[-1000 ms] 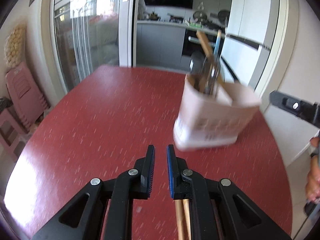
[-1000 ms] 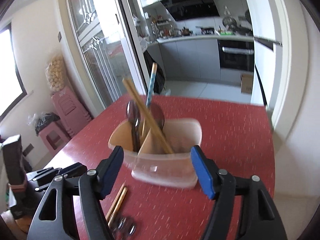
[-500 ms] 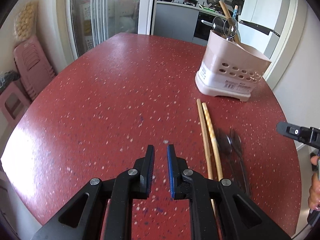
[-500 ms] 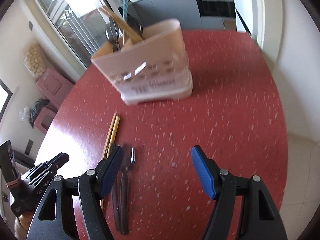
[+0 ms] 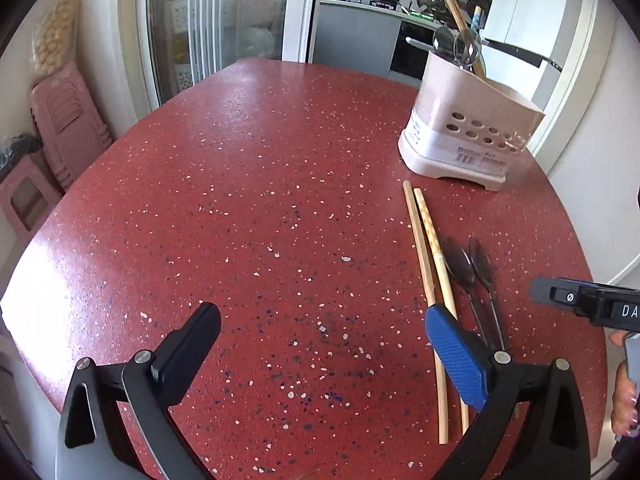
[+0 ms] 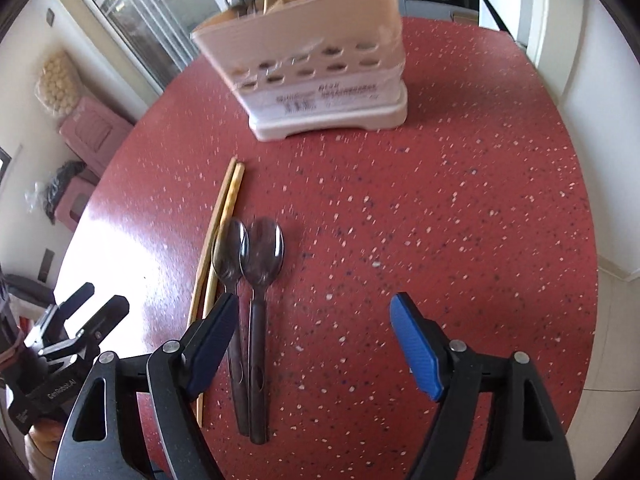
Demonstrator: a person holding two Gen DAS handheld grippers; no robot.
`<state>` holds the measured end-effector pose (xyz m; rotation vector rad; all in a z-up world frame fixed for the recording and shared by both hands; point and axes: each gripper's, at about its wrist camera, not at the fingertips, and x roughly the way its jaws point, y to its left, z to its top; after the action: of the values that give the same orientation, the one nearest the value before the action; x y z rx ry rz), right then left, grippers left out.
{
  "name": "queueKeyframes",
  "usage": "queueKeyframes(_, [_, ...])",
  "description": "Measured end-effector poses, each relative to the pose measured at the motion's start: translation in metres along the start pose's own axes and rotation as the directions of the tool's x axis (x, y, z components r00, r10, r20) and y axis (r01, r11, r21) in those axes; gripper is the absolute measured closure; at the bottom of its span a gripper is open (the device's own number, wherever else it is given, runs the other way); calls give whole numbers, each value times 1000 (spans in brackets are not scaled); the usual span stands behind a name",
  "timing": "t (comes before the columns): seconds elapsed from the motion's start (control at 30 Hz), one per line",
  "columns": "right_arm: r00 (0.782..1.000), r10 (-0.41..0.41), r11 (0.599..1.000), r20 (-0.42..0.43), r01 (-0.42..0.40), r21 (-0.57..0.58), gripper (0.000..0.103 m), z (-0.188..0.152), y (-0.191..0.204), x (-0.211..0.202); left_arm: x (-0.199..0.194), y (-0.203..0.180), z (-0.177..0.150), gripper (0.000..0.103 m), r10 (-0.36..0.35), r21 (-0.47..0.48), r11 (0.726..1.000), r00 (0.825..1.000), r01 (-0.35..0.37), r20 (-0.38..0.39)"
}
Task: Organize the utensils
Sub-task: 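Move both open grippers back over the remaining utensils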
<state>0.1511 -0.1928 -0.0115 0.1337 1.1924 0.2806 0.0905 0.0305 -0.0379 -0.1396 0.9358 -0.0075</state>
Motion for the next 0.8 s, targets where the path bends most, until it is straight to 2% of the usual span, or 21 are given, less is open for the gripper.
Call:
queueKeyframes(0.13, [998,-30,1000,-52,30,-2,22,-1,6,13,8,-4,-1,0,20,22,1000,999,-19,-31])
queueKeyframes(0.3, [993,-59,998,-100,60,3,22,0,12,29,15,-6,-2,0,10,13,1000,998,-9,-65])
queueKeyframes(0.4, [991,-81,997,-107,81,-12,22,3,17,33,17,-6,-4,0,20,17,1000,997,-19,-74])
queueKeyframes(0.67, [973,-201,977,-115,190,-96,23,5,52,49,15,1,-8,0,35,6,999,996,-35,-81])
queueKeyframes(0.8, [964,-245,964,-103,231,-129,30,7,67,58,17,2,-9,0,50,7,999,994,-50,-92])
